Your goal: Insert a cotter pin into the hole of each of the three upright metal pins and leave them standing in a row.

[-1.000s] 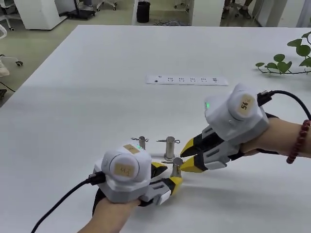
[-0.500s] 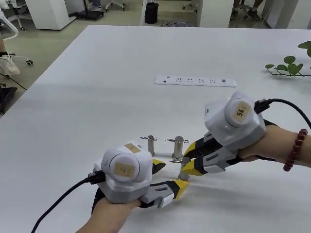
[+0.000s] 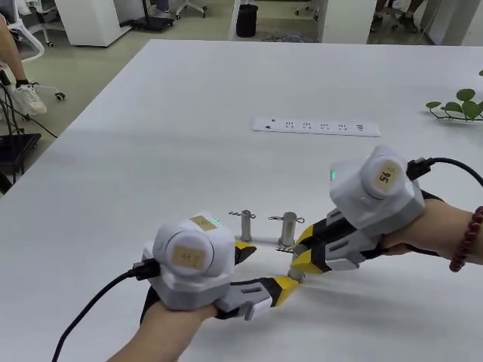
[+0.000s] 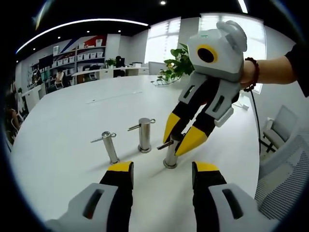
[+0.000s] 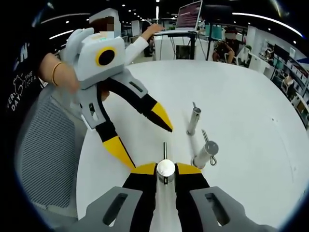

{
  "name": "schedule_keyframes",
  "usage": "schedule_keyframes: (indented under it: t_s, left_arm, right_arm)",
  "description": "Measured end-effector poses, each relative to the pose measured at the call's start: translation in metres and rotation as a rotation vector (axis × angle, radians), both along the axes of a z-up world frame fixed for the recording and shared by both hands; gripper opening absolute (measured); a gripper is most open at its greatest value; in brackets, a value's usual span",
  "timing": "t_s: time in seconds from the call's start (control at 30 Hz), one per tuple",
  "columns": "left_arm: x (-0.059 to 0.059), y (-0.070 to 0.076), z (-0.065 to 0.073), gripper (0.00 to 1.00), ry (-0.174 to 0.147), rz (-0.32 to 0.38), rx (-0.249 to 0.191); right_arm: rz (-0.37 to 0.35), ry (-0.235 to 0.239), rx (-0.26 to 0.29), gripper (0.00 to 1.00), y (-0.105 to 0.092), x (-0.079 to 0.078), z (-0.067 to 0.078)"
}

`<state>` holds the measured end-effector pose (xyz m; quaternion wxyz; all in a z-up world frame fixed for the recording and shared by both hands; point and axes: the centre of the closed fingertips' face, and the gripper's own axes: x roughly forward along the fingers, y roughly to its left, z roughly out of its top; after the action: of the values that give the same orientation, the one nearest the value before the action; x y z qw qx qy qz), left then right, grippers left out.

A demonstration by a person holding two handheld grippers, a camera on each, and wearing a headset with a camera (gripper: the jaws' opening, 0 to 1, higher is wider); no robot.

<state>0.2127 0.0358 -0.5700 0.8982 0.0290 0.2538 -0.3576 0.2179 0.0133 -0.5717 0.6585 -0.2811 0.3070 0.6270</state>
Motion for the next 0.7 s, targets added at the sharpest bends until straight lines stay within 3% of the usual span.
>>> schedule_keyframes:
  t_s: [0.4, 0.7]
  left_arm:
    - [-0.001, 0.005, 0.009, 0.55, -0.021, 0.014, -0.018]
    - [0.0, 0.015, 0.012, 0.61, -0.026, 0.042, -0.022]
  right_arm:
    - [0.001, -0.004, 0.0, 0.08, -0.003, 0.0, 0.0]
    - [-0.009, -0.011, 0.004, 0.08, -0.011, 0.008, 0.005]
